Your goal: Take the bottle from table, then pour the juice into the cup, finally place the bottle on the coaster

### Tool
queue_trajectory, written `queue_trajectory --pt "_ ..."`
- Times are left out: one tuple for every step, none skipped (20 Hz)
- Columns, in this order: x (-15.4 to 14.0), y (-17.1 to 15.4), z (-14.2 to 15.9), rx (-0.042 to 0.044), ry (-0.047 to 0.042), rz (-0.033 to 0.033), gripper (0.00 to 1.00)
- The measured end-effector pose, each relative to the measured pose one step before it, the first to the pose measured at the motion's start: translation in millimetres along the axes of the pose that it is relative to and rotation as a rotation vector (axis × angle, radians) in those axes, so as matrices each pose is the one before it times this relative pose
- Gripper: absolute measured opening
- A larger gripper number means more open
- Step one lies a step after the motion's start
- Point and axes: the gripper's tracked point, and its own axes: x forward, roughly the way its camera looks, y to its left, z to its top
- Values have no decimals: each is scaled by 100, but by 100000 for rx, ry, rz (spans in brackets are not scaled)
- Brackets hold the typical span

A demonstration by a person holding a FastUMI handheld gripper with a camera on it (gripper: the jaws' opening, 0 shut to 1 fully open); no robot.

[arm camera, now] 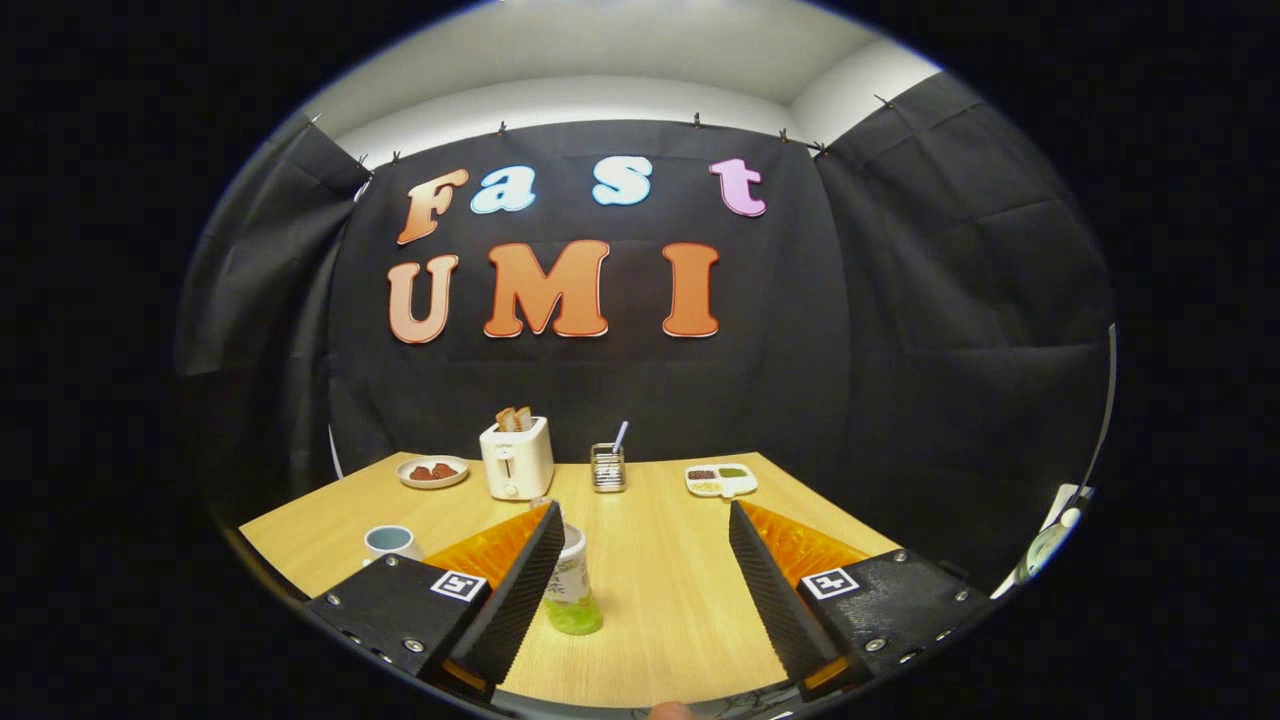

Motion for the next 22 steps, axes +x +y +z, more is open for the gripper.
queue_trajectory --pt "333 752 -690 937 551 1183 99" --pt "284 741 -726 1050 348 1220 99" --pt "363 622 -775 1041 685 956 99" --pt "381 628 -752 1238 316 628 99" --pt "516 729 -732 767 663 1105 99" --pt "361 795 -928 216 622 1368 99" --pt "456 526 -731 -428 240 769 99" --pt "379 275 -654 -1219 105 88 99" --pt "454 156 -555 -1484 -120 -572 99" --pt "625 119 -871 -1619 501 -544 99" --pt "440 159 -821 -1329 1021 -89 99" --pt "488 159 -996 -944 1597 -346 99" --pt "511 200 -820 -625 1694 -44 99" --pt "463 121 -817 -367 1562 -223 99" --pt "426 110 -598 -185 1209 -261 99" --pt "453 166 -409 -234 758 -361 99" --pt "512 -38 -245 -345 597 -823 99" --pt "524 -157 -264 -220 25 -902 99" --pt "589 -69 -66 217 -130 -829 99" --pt "673 19 -223 367 228 -447 99" --pt "611 102 -303 445 880 -295 99" --pt "603 65 -582 796 1287 -159 99"
